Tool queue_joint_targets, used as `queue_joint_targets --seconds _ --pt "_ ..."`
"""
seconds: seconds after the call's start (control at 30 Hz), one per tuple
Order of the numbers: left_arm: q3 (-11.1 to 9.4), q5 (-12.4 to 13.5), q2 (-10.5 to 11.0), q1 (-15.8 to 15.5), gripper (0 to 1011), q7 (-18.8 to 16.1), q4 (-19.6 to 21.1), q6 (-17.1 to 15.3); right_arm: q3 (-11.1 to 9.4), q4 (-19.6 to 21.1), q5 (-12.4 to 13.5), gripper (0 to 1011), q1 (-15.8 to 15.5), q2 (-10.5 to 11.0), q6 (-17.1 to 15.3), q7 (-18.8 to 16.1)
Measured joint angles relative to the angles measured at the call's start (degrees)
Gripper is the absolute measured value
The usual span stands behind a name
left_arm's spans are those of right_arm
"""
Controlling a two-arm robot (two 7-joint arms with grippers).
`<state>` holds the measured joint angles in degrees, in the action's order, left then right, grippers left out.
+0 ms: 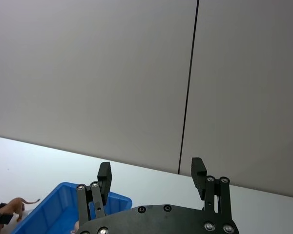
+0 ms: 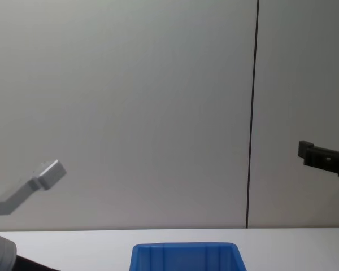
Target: Pick up the two dolls from the table and place them into the box.
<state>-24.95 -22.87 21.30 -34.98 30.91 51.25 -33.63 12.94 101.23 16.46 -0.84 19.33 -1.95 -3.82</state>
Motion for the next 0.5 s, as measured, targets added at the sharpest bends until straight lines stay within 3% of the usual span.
queue_joint_targets --seconds 0.5 --pt "3.96 -6.53 3.87 5.43 564 -8.43 10.46 5.52 0.0 0.0 0.0 1001 0.0 0.0 0.0 0.0"
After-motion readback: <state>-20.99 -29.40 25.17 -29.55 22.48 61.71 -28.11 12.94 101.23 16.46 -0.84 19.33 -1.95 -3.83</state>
